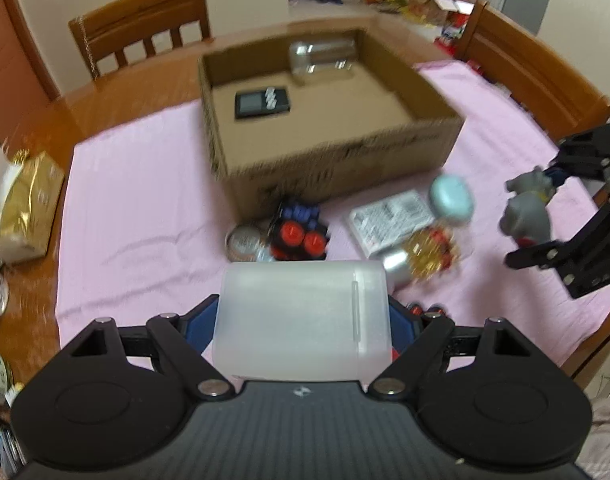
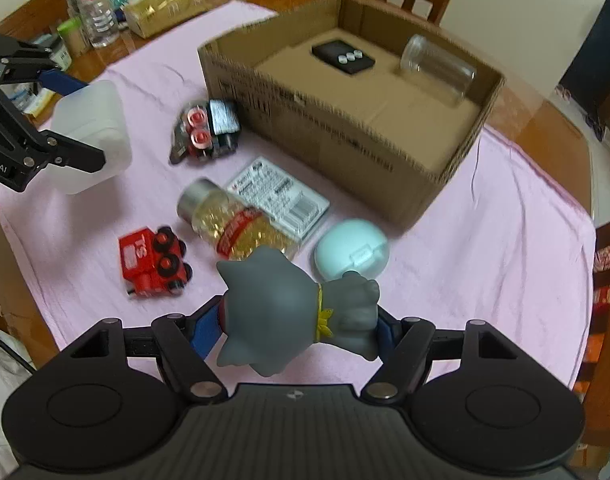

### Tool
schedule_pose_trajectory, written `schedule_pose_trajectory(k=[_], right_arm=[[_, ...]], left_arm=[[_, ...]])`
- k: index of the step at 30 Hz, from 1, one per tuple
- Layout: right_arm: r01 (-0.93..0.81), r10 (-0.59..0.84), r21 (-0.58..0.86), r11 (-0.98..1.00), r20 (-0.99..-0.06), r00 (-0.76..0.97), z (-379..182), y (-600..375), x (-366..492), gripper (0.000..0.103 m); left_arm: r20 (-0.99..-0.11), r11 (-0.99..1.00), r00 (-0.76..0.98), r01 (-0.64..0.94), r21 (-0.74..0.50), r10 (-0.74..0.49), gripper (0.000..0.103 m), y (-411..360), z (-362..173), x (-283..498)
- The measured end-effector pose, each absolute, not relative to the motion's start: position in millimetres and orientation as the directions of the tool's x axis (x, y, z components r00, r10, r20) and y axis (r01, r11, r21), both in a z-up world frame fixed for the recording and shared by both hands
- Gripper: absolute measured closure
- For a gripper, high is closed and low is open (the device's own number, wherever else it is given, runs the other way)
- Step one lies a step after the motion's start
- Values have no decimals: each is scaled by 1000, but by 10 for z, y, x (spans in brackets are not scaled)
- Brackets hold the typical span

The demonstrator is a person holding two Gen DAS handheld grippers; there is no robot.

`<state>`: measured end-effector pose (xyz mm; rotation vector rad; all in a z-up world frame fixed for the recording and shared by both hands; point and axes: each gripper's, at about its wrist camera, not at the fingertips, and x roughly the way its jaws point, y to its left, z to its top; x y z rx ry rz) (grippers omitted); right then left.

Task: Organize rigid objects
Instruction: 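Carry white box and cat figurine into the cardboard box and release both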

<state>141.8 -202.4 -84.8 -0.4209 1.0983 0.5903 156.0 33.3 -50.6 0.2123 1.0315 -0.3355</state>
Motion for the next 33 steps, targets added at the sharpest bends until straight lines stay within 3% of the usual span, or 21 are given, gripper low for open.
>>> schedule_pose_trajectory(k=[10,20,22,24,33], right_arm=[[-640,301,-48,767,-854,425,-389,-2003,1618,26],[-633,302,-112,766,-807,508,-114,-1953,1981,26],[-631,297,-121,767,-804,515,-98,-1941,2047,26],[-631,296,-126,765,-802,520,-87,-1935,2092,26],[-632,293,-130,764,-803,520,-103,-1883,2274,26]], left_arm=[[-772,918,595,394,37,-224,21,120,-47,2084],[-737,940,649,337,55,-189,20,-66,-148,2830],[-720,953,673,297,54,-169,19,-59,-200,2926],[-703,958,690,282,41,-173,6,-18,-233,2951],[-703,970,695,242,35,-148,4,149,-296,2847]])
